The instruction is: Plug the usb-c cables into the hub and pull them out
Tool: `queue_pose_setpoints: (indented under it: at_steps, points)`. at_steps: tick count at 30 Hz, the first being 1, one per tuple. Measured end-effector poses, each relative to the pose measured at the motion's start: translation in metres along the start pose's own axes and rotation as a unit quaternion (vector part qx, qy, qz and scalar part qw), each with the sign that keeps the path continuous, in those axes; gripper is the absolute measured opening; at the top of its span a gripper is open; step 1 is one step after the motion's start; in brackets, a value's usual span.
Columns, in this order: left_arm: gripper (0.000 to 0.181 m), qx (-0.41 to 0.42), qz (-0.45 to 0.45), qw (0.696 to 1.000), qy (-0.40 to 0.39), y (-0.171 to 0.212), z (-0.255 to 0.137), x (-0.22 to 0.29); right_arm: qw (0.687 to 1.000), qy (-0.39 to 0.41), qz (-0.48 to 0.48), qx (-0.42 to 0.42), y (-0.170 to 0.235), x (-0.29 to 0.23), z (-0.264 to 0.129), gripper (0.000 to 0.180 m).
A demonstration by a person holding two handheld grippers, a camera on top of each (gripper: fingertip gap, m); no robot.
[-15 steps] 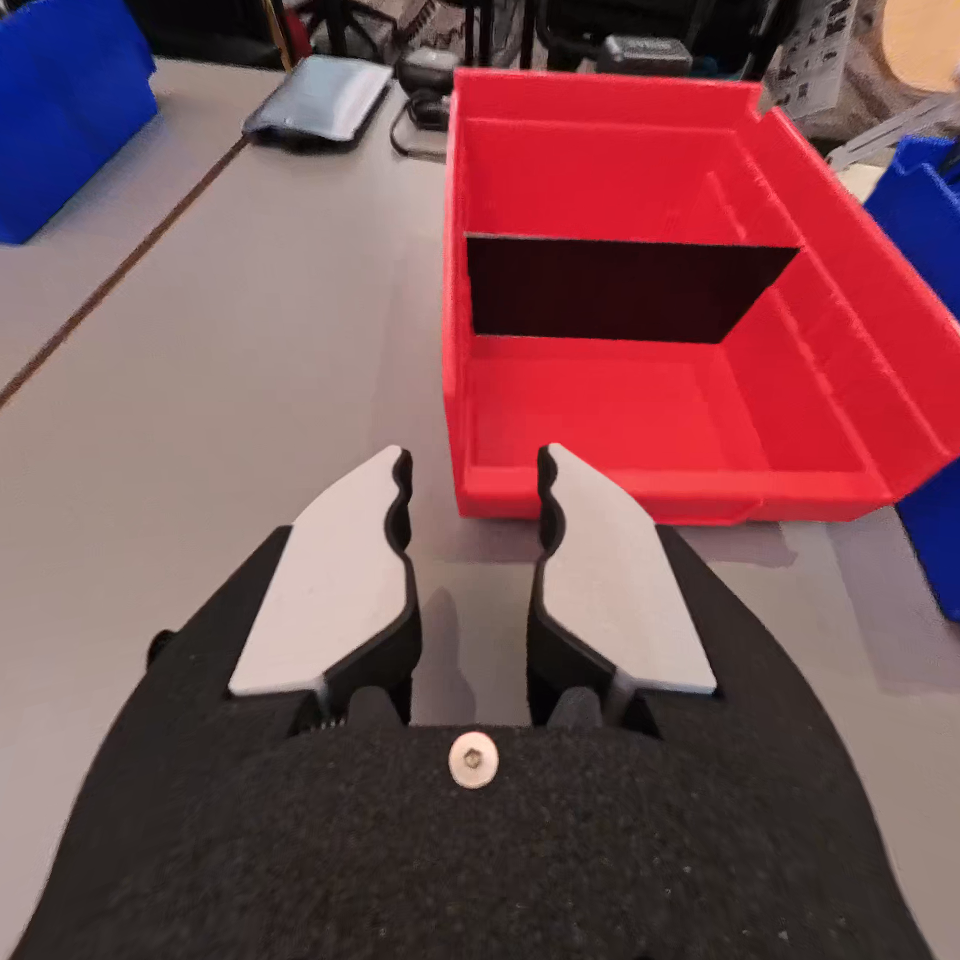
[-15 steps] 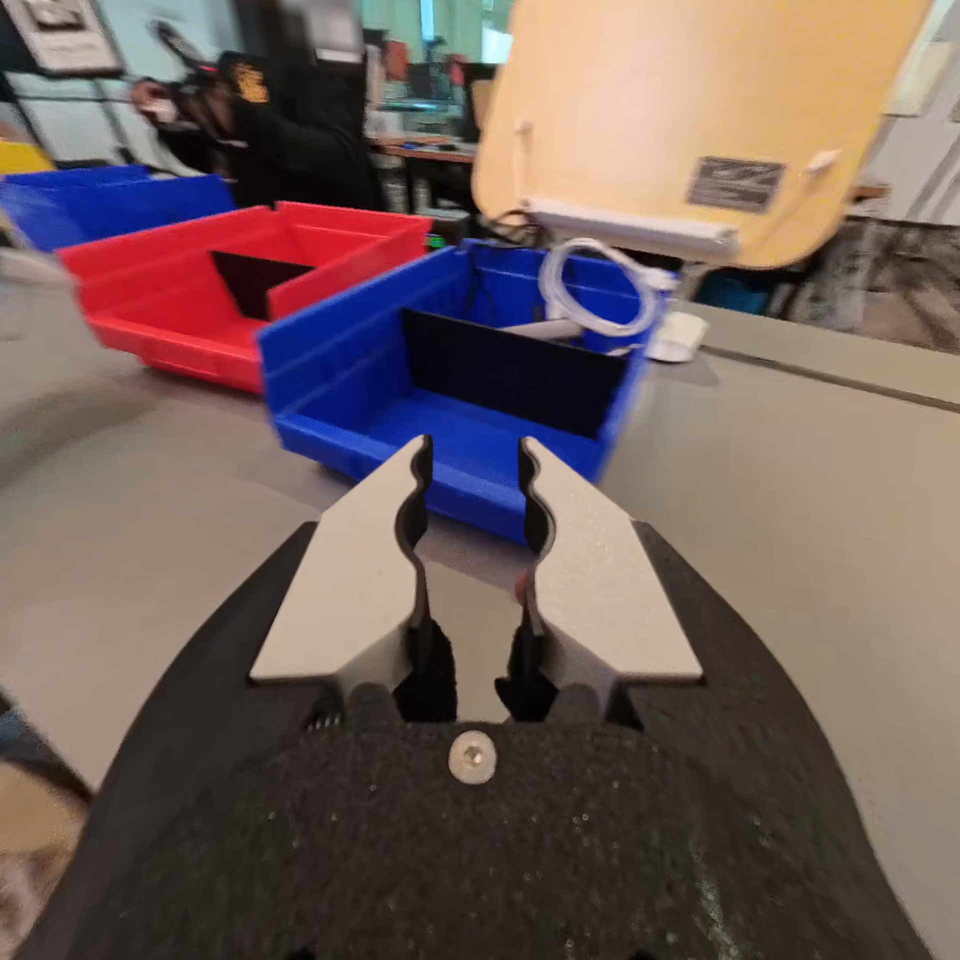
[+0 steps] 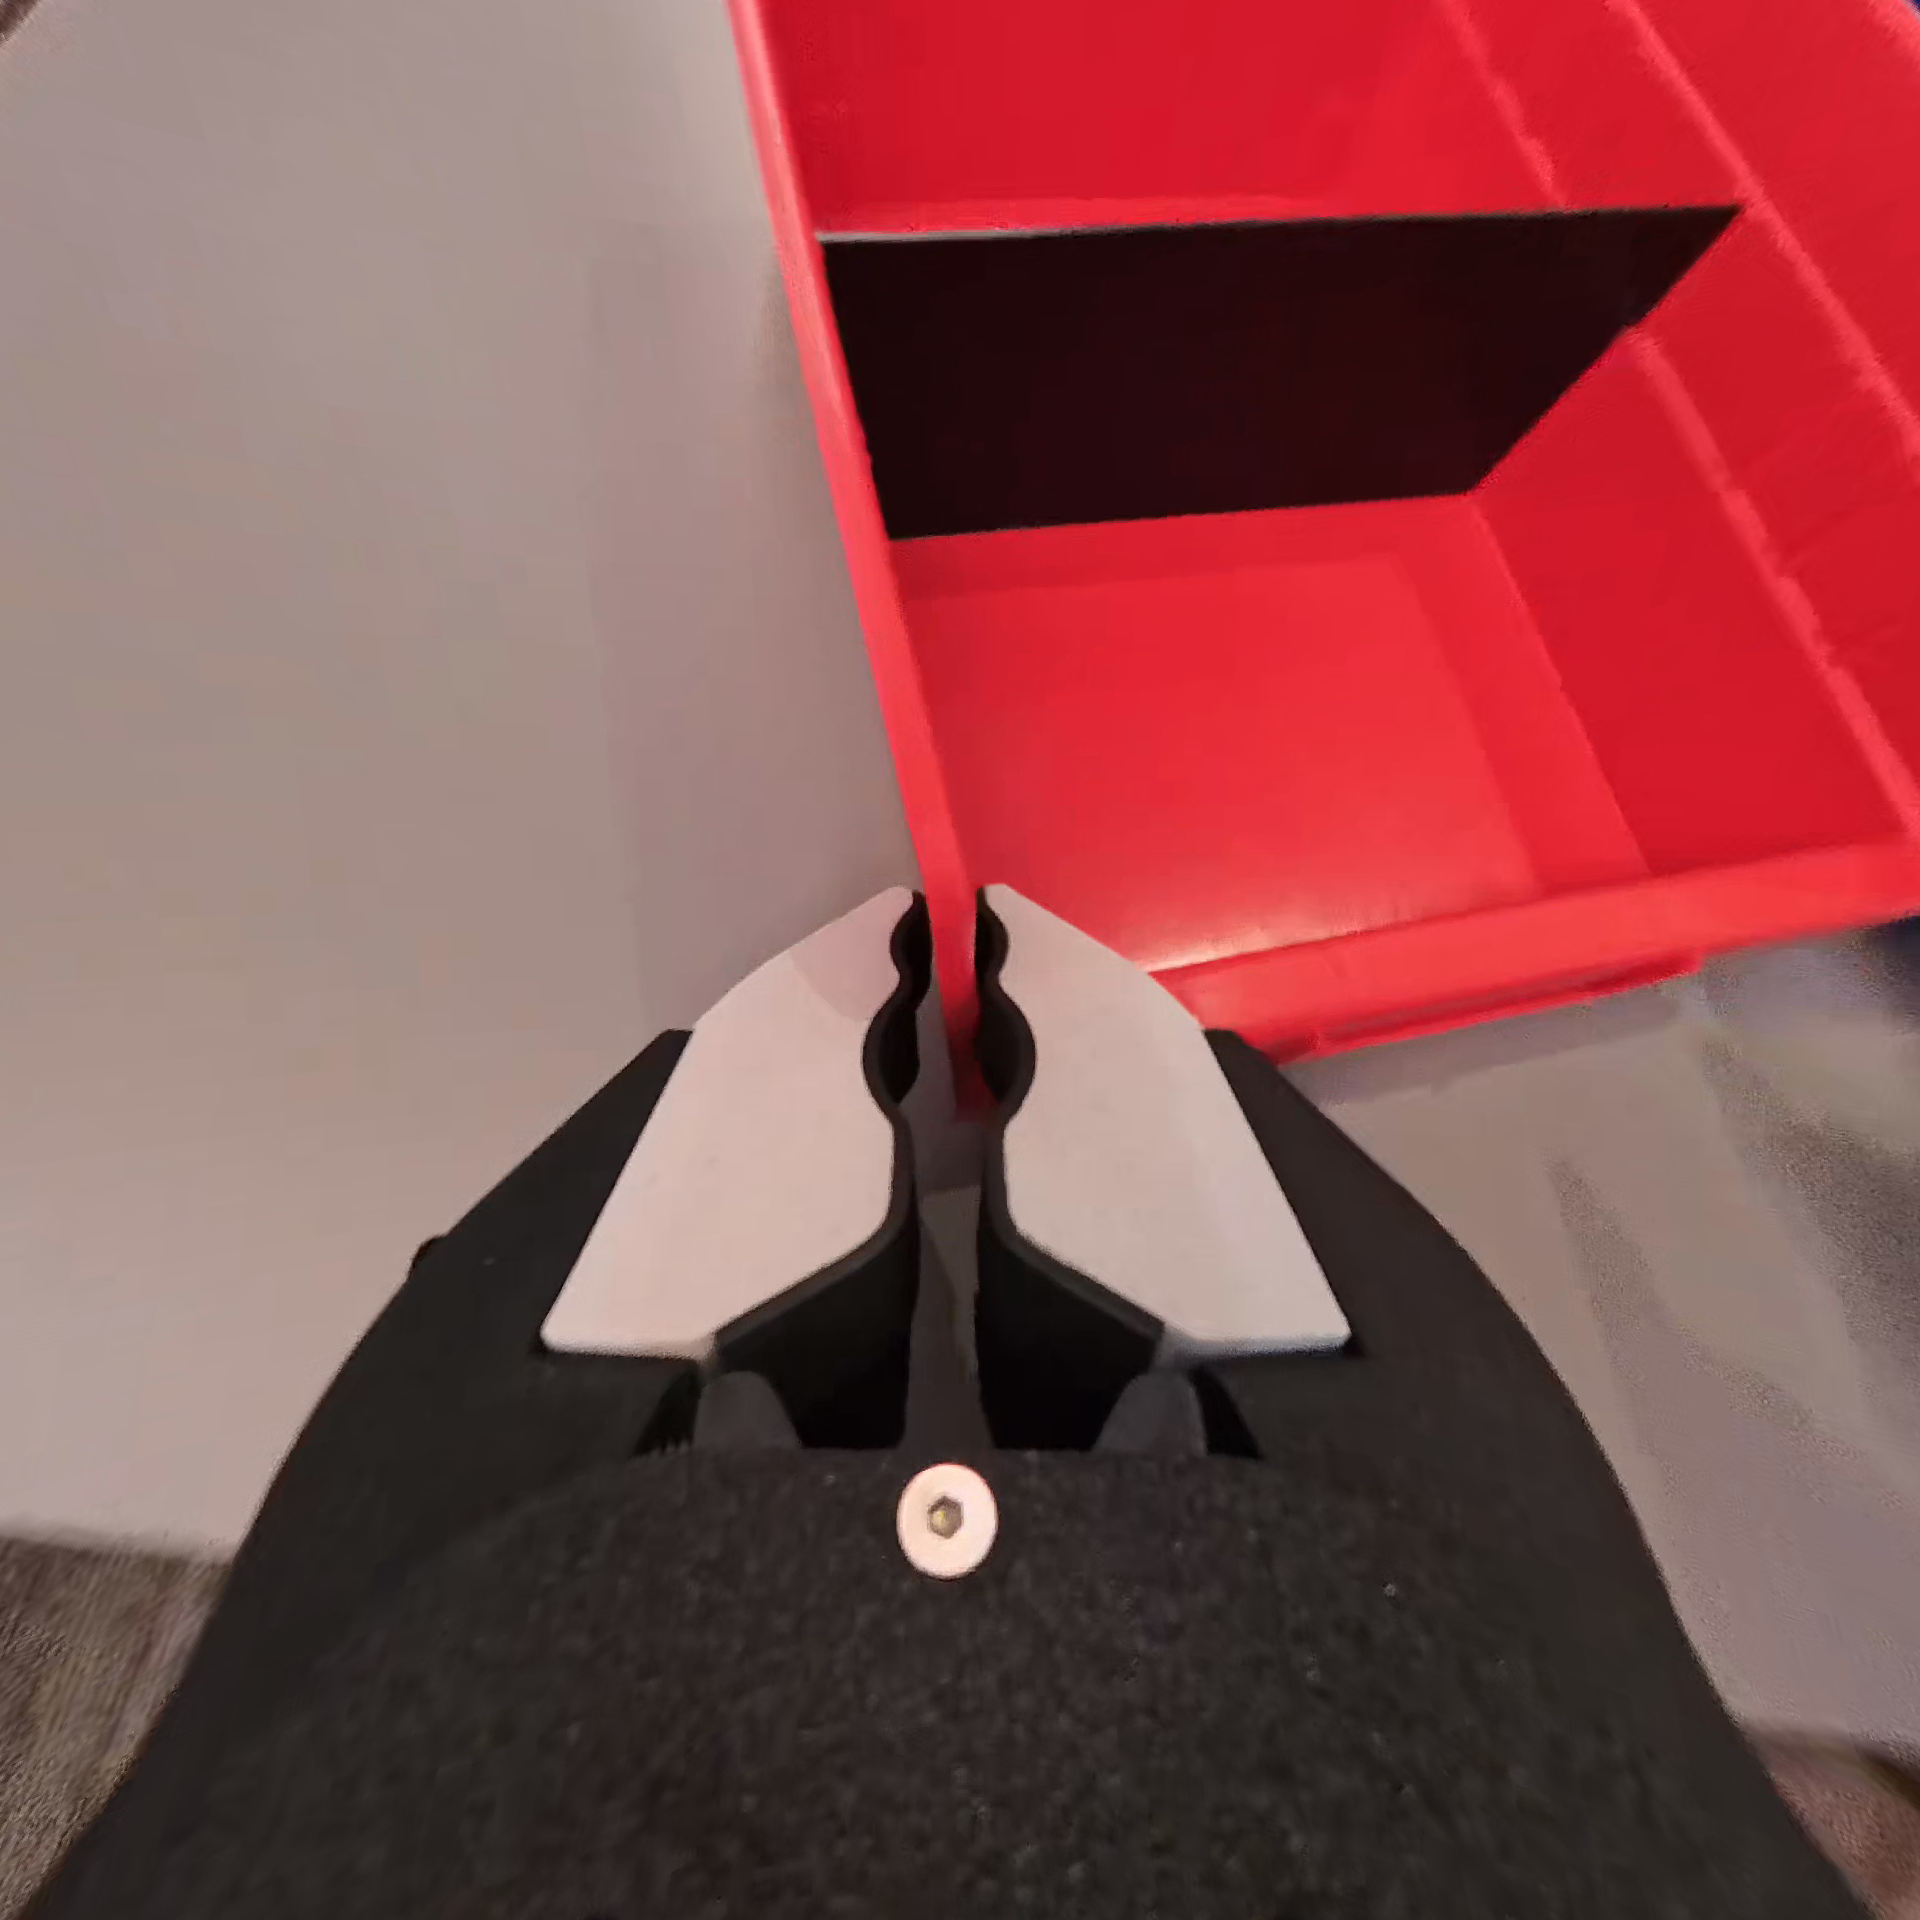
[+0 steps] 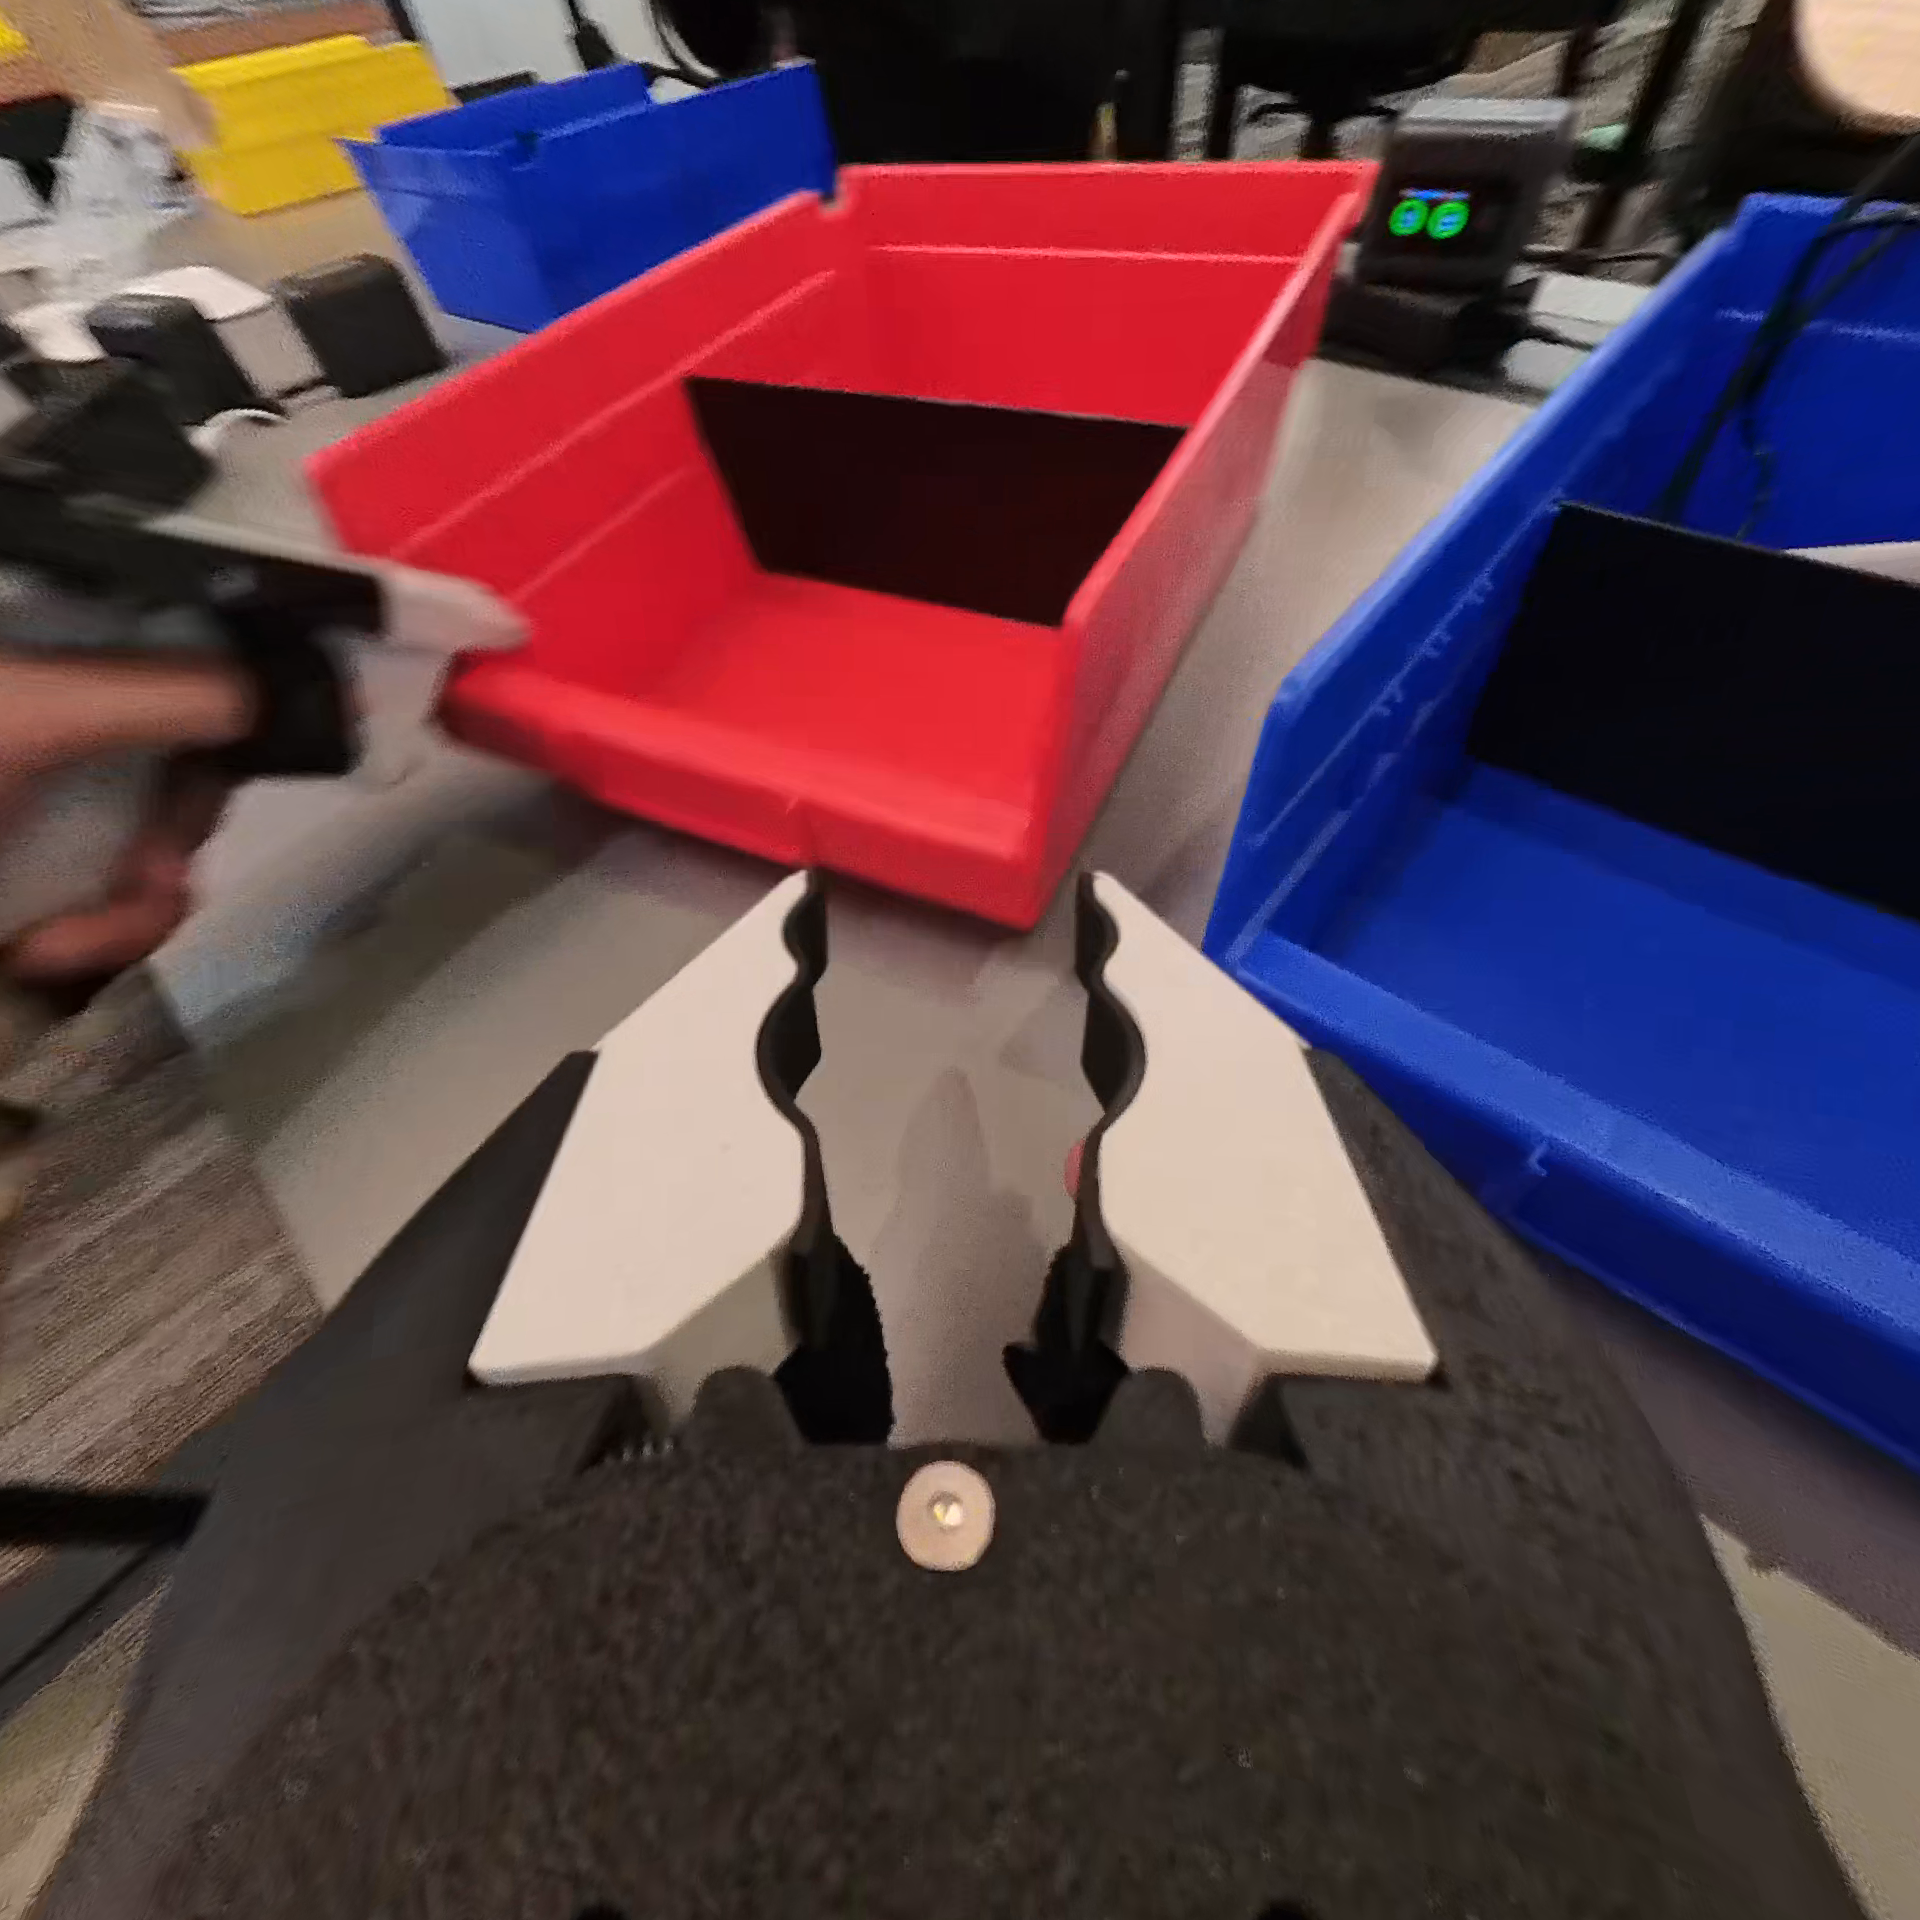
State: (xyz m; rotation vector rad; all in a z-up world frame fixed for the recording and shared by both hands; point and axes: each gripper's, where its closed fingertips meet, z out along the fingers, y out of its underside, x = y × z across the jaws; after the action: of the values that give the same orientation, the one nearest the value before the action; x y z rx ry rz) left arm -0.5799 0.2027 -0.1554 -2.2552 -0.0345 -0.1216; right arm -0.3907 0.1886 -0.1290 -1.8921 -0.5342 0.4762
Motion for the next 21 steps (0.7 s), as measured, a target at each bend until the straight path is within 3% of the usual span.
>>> queue_pose_setpoints:
  at_steps: [4, 6, 10, 16, 21]
  points:
    - [0.007, -0.012, 0.044, 0.998, -0.032, 0.038, -0.043, 0.018, 0.995, 0.095, 0.003, -0.012, 0.007, 0.019, 0.015, 0.038]
    - [0.009, -0.011, 0.032, 0.999, -0.033, 0.047, -0.058, 0.025, 0.996, 0.085, 0.035, -0.011, 0.008, 0.019, 0.016, 0.008]
    - [0.007, 0.039, 0.045, 0.995, -0.078, 0.045, -0.087, 0.027, 0.997, 0.063, 0.036, -0.020, 0.003, 0.009, 0.004, 0.003]
    - [0.005, 0.191, 0.074, 0.974, -0.099, -0.010, -0.140, 0.057, 0.990, 0.102, -0.009, 0.101, -0.062, 0.013, -0.049, 0.002]
    - [0.005, 0.287, 0.117, 0.950, -0.014, -0.078, -0.143, 0.143, 0.958, 0.191, -0.032, 0.209, -0.128, 0.076, -0.129, 0.002]
